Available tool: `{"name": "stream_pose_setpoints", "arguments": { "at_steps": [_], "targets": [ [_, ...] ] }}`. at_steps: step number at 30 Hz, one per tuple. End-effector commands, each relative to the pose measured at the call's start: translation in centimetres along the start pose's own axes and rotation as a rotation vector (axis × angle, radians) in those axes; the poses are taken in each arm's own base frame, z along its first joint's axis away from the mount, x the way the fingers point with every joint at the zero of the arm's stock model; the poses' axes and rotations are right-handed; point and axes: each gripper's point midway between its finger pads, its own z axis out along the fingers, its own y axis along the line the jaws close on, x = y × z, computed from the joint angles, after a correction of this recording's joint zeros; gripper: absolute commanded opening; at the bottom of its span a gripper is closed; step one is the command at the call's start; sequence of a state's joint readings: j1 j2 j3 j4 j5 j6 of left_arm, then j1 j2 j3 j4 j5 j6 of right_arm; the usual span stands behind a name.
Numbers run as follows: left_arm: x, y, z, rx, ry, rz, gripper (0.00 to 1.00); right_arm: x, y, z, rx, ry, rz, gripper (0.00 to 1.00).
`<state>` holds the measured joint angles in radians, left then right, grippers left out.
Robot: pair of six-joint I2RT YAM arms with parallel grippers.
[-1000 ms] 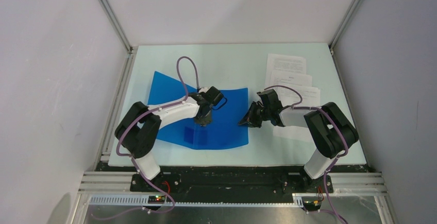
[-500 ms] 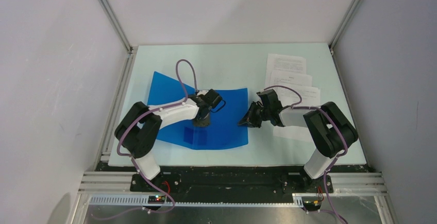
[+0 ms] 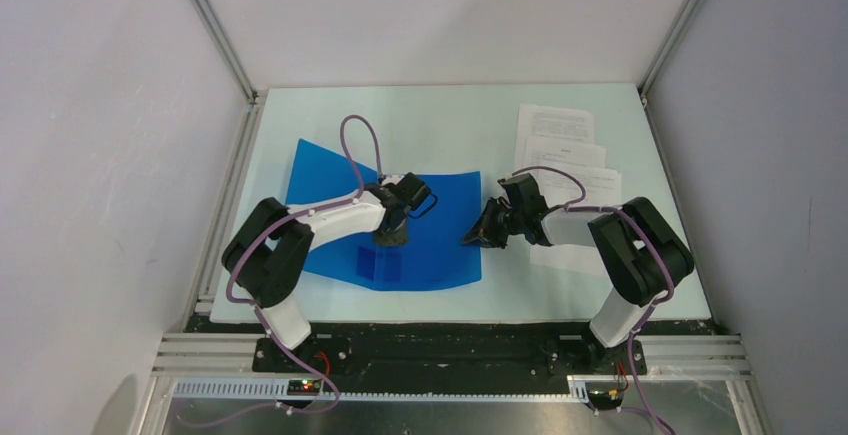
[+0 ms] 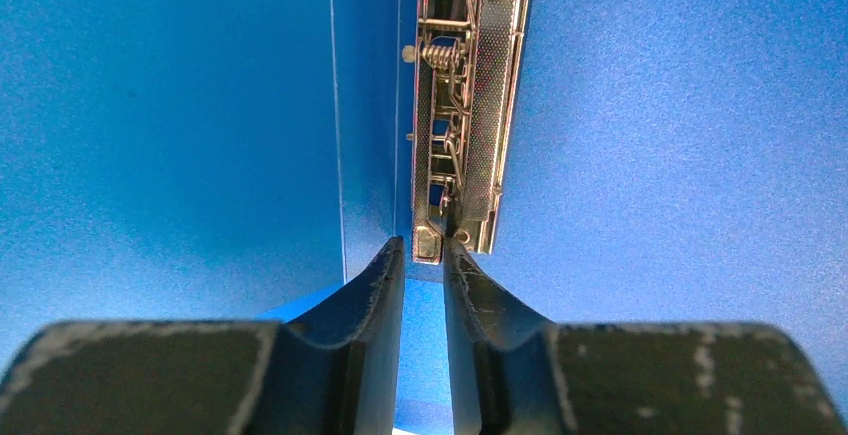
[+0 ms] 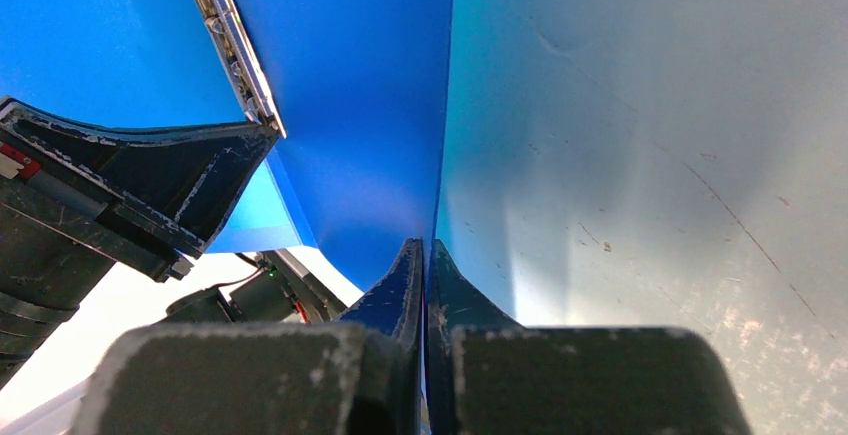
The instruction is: Put the files into the folder
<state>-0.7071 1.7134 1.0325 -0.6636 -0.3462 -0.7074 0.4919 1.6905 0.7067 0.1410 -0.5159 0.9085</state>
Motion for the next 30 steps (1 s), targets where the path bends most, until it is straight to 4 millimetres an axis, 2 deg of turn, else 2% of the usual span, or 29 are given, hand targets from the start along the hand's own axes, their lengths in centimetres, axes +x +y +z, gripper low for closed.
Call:
{"name": "stream_pose_setpoints", "arguments": {
  "at_steps": [1,9,30],
  "targets": [
    [-2.1,-0.2,-1.6,0.024,-0.073,-0.040,0.26,0.9,-0.4,0.3,0.012,0.032,-0.006,0.00],
    [-2.7,-0.4,-2.0,0.034,-0.090,-0.052,0.25,0.9,-0.4,0.3,0.011,0.034,-0.006,0.00],
    [-1.5,0.1,-0.6,0.005,-0.045,-0.041,0.23,0.9,-0.3,0.4,0.006,0.032,-0.004,0.00]
  ]
}}
